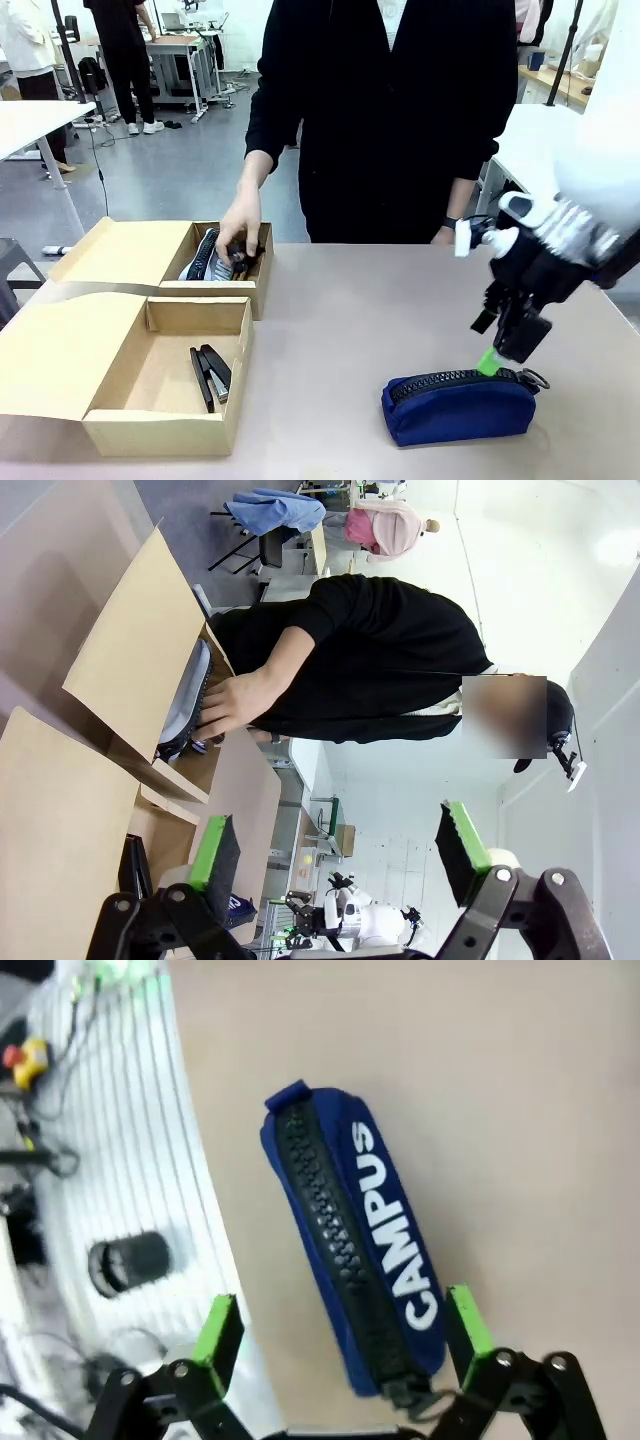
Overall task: Place items inside the box.
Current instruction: Pick up a Pencil pouch or Stapler and place it inside the Mailer Box closest to the robot.
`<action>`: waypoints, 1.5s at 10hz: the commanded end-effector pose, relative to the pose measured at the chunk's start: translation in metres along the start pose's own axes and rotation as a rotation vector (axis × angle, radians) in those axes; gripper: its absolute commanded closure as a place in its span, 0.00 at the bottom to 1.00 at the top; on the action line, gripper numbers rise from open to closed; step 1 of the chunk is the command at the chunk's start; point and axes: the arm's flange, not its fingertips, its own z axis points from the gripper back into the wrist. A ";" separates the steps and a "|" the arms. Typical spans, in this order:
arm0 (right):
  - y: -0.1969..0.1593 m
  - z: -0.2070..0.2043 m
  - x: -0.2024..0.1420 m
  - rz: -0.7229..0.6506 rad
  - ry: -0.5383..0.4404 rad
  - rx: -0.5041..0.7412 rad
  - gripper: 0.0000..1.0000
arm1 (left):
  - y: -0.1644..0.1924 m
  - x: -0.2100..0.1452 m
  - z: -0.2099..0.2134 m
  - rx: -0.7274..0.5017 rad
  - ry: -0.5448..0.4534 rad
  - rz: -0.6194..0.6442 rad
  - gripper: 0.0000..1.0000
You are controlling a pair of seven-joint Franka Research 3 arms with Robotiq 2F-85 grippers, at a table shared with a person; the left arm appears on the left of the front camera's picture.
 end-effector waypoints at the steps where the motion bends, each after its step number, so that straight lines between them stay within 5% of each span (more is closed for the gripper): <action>1: -0.003 -0.033 -0.003 -0.077 0.103 -0.001 0.00 | 0.001 -0.002 0.000 -0.022 -0.001 -0.014 0.00; 2: 0.000 0.000 0.000 0.000 0.000 0.000 0.00 | 0.001 -0.002 0.000 -0.022 -0.001 -0.014 0.00; 5: 0.008 -0.043 0.022 0.199 0.189 0.054 0.00 | 0.001 -0.002 0.000 -0.022 -0.001 -0.014 0.00; 7: 0.006 -0.056 0.020 0.282 0.228 0.040 0.00 | 0.001 -0.002 0.000 -0.022 -0.001 -0.014 0.00; 15: -0.001 -0.094 0.017 0.341 0.325 0.002 0.00 | 0.001 -0.002 0.000 -0.022 -0.001 -0.014 0.00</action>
